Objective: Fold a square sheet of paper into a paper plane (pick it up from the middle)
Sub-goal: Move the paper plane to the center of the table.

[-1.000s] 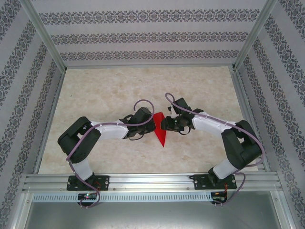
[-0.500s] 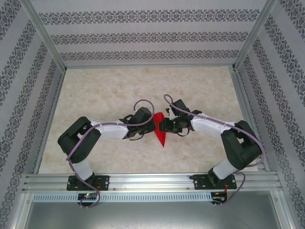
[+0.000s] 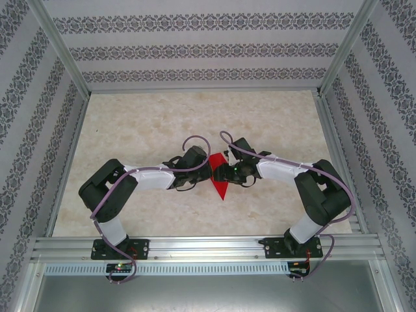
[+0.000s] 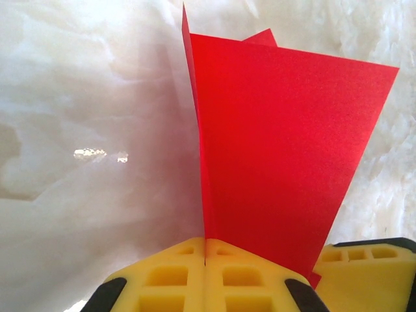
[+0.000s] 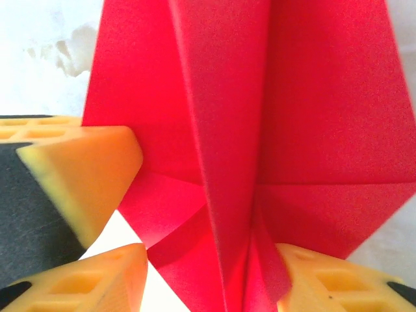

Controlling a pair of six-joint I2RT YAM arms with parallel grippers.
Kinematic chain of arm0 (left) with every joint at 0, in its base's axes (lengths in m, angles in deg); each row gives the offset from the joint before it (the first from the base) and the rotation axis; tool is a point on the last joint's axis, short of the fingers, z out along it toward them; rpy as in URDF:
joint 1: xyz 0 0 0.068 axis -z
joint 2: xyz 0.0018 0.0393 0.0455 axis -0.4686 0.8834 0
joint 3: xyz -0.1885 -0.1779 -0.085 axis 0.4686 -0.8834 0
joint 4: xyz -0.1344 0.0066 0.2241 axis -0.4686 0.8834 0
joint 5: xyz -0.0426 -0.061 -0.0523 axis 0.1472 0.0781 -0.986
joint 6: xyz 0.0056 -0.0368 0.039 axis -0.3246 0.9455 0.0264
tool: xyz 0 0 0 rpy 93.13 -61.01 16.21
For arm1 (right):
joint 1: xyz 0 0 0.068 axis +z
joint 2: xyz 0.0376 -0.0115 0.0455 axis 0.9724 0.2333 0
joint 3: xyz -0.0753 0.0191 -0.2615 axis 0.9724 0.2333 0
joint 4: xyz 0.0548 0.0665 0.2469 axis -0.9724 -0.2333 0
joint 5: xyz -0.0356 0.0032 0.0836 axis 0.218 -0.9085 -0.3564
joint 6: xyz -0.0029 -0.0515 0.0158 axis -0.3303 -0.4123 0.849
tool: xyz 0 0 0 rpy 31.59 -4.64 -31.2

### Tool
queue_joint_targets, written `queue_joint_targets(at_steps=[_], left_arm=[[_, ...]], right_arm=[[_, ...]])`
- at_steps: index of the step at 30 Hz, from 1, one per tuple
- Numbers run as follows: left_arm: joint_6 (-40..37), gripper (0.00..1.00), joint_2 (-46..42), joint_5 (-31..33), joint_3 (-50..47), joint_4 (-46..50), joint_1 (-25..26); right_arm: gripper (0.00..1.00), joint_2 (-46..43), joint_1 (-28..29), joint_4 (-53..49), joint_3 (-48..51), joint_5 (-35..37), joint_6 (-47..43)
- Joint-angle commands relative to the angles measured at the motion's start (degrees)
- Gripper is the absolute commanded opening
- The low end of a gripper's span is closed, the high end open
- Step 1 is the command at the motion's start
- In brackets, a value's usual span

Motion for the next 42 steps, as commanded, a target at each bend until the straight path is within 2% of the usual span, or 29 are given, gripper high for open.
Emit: queue_joint_targets(at_steps=[1, 8, 20, 24, 30, 33, 37, 42], left_arm=[[0.78, 0.00, 0.48, -0.77, 0.07, -2.74, -0.76], [0.86, 0.00, 0.85, -1.37, 0.19, -3.33, -0.76], [0.80, 0.00, 0.11, -1.03, 0.47, -1.63, -0.84], [0.11, 0.19, -2.06, 0.32, 1.26, 2.35, -1.16], [-0.22, 0.55, -7.80, 6.38, 2.24, 12.55, -2.39], [-0.23, 0.66, -10.48, 11.20, 2.65, 18.34, -2.52], [0.42, 0.75, -12.48, 16.91, 3.11, 24.60, -2.52], [1.30, 0.84, -13.32, 19.32, 2.37, 26.28, -2.52]], right_arm=[[0.57, -0.70, 0.78, 2.03, 1.47, -1.66, -0.17], [0.58, -1.08, 0.95, 2.34, 2.79, -1.07, -0.28], [0.18, -0.21, 1.03, -1.94, -0.41, 7.30, 1.06], [0.08, -2.26, 1.04, -4.02, -0.95, 10.85, 0.92], [0.08, -5.43, 1.04, -11.74, -3.88, 17.70, -1.95], [0.09, -5.28, 1.13, -14.42, -4.83, 20.67, -2.86], [0.10, -3.36, 1.31, -16.39, -5.69, 24.27, -2.86], [0.12, -2.14, 1.48, -16.44, -5.69, 26.24, -2.41]])
